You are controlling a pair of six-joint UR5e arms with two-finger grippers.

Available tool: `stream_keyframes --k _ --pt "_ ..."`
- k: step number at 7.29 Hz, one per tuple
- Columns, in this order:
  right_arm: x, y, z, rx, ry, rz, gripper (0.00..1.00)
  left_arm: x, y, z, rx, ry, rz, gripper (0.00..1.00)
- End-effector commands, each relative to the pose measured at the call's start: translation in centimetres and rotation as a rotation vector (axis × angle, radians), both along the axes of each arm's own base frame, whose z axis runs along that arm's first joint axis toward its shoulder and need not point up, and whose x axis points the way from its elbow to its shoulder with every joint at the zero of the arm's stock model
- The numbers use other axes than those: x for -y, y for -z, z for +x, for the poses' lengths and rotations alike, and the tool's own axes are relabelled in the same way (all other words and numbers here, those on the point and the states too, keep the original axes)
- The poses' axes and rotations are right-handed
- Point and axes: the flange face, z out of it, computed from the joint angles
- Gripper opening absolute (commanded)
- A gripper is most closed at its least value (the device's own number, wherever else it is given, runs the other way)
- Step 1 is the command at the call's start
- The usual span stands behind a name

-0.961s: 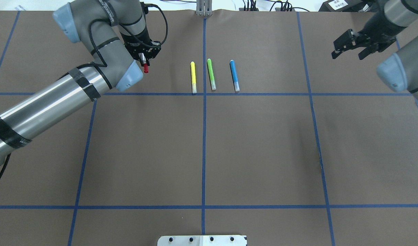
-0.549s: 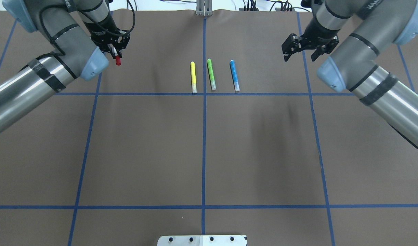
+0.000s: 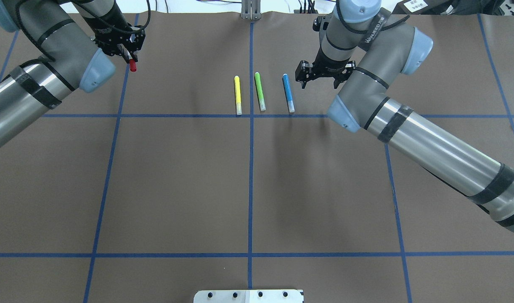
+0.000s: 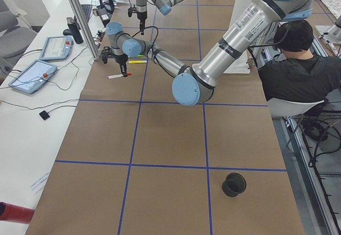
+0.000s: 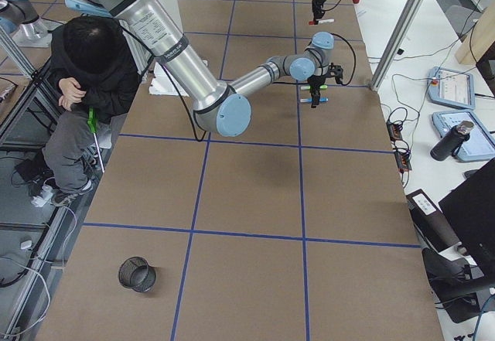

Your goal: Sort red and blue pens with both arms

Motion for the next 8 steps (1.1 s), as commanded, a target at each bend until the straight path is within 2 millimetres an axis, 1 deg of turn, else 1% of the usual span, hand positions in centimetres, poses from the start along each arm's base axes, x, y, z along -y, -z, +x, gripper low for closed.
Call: stream_keyframes --k 1,2,3,4,5,6,7,8 --pt "-1.1 0.9 -4.2 -0.036 0.0 0.026 0.99 -0.9 -1.6 -3.1 0.033 0.026 -0.058 0.0" --pt "-1.2 0.7 -4.8 -0.04 0.006 0.022 0.98 -2.1 -1.1 -4.0 0.069 0.012 -0.096 0.0" --pt "-1.4 0.9 -5.1 -0.039 0.01 0.025 0.98 -3.9 -2.5 -5.3 0.09 -0.029 -0.09 0.0" --pt "-1.6 0.9 -5.9 -0.042 0.017 0.026 0.98 -5.3 -3.7 -7.2 0.1 -0.027 -0.097 0.0" --pt "-1.6 0.2 -7.0 -0.039 0.024 0.034 0.98 -6.1 -4.5 -8.6 0.105 -0.019 -0.103 0.0" --pt "-1.4 -1.2 -7.5 -0.045 0.022 0.039 0.98 -7.2 -5.7 -9.2 0.111 -0.02 -0.11 0.0" --pt "-1.7 -1.4 -8.1 -0.061 0.017 0.052 0.96 -7.7 -6.1 -9.6 0.112 -0.017 -0.11 0.0" --pt "-1.8 -1.2 -8.5 -0.068 0.014 0.062 0.91 -7.7 -6.2 -9.8 0.113 -0.024 -0.1 0.0"
